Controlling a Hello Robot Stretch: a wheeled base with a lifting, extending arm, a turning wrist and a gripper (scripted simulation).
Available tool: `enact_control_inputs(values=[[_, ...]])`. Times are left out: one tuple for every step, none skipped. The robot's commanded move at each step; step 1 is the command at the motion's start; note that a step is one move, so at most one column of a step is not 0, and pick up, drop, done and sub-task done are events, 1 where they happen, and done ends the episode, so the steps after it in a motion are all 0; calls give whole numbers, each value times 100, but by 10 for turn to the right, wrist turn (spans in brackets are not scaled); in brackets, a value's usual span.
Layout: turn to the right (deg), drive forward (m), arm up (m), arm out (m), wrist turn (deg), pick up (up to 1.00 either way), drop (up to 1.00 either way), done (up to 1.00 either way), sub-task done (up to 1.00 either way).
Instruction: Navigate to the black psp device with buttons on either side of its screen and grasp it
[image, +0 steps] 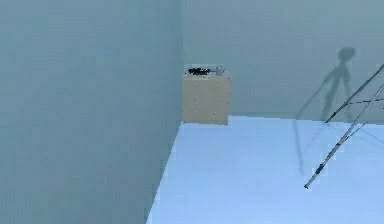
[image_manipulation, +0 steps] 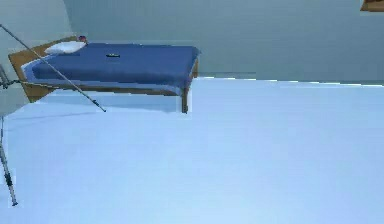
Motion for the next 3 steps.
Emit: enact_control_inputs(values=[[450,0,0,0,0,0,0,0,0],[450,0,0,0,0,0,0,0,0],[60,0,0,0,0,0,0,0,0]])
